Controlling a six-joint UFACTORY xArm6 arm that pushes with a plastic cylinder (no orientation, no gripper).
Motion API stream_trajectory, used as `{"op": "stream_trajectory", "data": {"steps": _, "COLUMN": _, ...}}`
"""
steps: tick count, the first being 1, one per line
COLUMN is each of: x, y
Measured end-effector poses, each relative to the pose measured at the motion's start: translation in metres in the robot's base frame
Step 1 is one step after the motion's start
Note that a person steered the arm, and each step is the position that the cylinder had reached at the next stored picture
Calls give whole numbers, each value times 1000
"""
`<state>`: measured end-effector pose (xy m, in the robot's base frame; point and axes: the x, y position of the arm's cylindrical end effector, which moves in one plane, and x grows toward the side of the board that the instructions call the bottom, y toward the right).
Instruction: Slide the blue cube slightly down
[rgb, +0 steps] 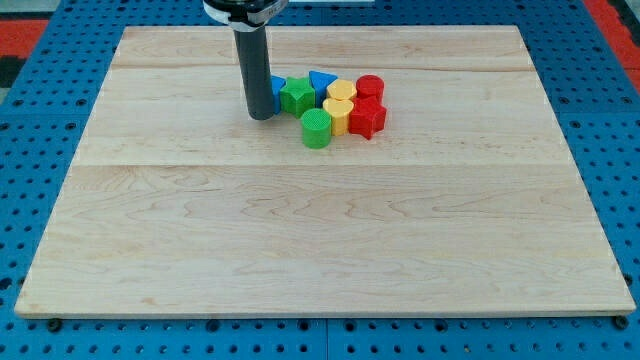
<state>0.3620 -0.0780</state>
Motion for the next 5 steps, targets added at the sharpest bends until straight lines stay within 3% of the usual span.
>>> {"op": "stream_trajectory", "data": {"steps": 1, "x": -26, "y": -26}}
{"op": "stream_trajectory", "data": {"steps": 4, "x": -108, "y": -6}}
{"op": "stream_trajectory", "data": {"steps": 5, "x": -85, "y": 13}}
